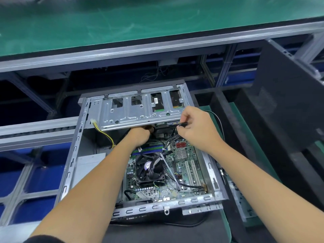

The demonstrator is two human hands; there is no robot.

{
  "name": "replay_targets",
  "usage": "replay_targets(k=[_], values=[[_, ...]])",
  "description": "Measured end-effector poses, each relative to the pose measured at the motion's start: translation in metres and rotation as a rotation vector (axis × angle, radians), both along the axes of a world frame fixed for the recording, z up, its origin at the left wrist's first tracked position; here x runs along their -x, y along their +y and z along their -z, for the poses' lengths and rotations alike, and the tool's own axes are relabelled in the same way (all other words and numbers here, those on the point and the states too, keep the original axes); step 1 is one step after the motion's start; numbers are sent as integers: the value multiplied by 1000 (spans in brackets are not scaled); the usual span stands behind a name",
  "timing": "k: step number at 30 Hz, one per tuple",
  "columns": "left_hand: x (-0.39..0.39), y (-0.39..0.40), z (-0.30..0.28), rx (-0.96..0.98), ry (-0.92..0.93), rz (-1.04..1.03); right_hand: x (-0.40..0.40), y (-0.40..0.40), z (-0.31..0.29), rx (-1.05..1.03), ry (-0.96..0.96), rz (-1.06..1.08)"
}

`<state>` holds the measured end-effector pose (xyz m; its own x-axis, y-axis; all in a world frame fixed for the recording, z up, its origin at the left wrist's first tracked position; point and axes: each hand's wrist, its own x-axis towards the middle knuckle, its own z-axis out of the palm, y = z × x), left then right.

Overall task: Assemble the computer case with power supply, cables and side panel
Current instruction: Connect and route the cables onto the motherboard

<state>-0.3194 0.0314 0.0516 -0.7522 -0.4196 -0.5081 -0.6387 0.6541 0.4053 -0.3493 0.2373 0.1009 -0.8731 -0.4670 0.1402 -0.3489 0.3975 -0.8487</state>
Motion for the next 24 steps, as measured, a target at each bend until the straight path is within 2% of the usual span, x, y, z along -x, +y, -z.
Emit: replay_targets(k=[4,7,9,13,18,24], values=[[-2,4,-2,107,15,123,0,1,-1,-1,-2,-6],[0,6,-3,44,41,64,-1,1,-2,11,-6,-6],[1,5,-2,61,33,151,-1,1,-2,26,-16,-6],[2,4,3,81,70,181,-3,3,-3,35,-14,3],[5,10,0,89,20,303,-8,11,-7,43,-11,-123],[6,15,5,164,-53,470,-14,22,-19,-355,141,-470]])
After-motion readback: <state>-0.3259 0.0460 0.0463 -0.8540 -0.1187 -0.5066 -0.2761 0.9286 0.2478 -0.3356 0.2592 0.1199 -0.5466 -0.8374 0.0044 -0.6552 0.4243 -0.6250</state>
